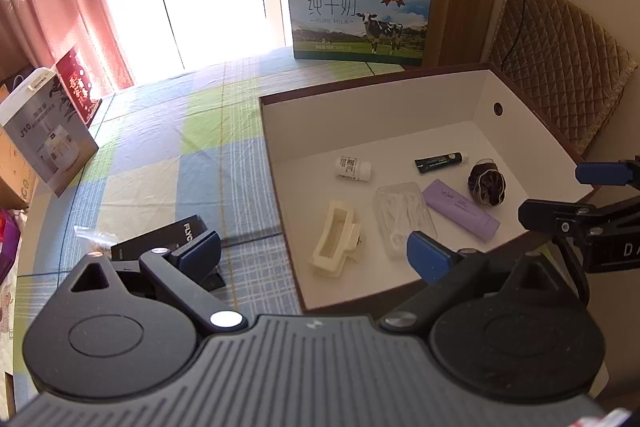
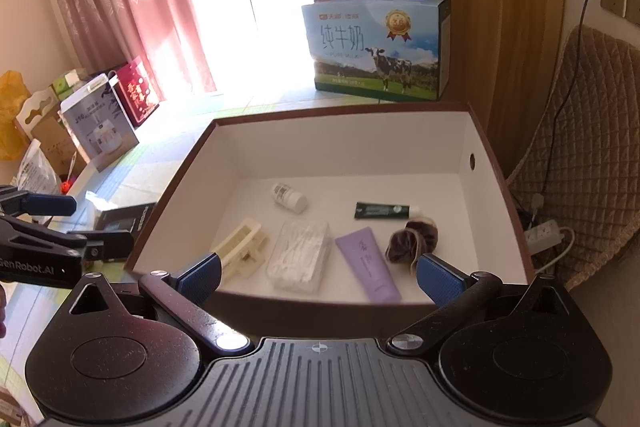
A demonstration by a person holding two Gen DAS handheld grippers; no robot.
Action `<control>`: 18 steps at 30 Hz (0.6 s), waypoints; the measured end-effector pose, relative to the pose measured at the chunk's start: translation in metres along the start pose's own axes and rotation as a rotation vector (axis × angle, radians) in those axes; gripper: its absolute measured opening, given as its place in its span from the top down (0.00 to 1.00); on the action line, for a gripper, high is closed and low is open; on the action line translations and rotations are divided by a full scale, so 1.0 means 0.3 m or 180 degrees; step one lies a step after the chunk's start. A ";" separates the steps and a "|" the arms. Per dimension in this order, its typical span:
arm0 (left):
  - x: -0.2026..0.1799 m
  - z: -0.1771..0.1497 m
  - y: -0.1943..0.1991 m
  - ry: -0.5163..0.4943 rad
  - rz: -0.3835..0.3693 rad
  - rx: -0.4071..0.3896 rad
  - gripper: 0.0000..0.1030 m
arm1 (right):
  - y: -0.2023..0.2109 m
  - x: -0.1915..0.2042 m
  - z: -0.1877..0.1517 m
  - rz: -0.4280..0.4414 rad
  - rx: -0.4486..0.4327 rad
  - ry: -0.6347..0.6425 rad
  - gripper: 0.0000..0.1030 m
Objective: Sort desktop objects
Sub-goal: 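Move both tools back from the box toward the red packet and clear cup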
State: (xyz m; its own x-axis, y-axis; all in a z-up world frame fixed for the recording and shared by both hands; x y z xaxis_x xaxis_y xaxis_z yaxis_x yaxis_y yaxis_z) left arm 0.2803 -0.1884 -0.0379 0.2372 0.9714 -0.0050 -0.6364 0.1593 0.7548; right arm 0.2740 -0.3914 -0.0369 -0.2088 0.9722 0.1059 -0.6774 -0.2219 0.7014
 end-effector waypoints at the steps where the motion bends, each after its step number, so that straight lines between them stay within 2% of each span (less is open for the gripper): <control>1: 0.007 -0.010 0.011 0.0007 -0.0002 0.0001 0.05 | 0.004 0.007 -0.007 -0.0003 0.0010 0.0006 0.02; 9: 0.057 -0.078 0.079 0.0033 0.0012 0.0045 0.05 | 0.032 0.076 -0.052 -0.0002 0.0043 0.0030 0.02; 18: 0.146 -0.173 0.118 0.0123 0.0068 0.0186 0.04 | 0.013 0.225 -0.115 0.0145 0.0206 0.0163 0.02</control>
State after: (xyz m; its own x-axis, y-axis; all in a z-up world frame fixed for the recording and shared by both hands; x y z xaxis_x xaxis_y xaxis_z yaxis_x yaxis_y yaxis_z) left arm 0.2300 -0.1311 -0.0454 0.1948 0.9807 -0.0130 -0.5967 0.1290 0.7920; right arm 0.2328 -0.3292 -0.0513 -0.2754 0.9557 0.1038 -0.6197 -0.2590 0.7408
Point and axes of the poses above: each gripper's, at about its wrist camera, not at the fingertips, and y roughly against the way its jaws point, x to its left, z to its top, the point moved 4 cm from there along -y, roughly the way its jaws point, and after that the axes turned 5 degrees about -z, right-handed, at the moved point
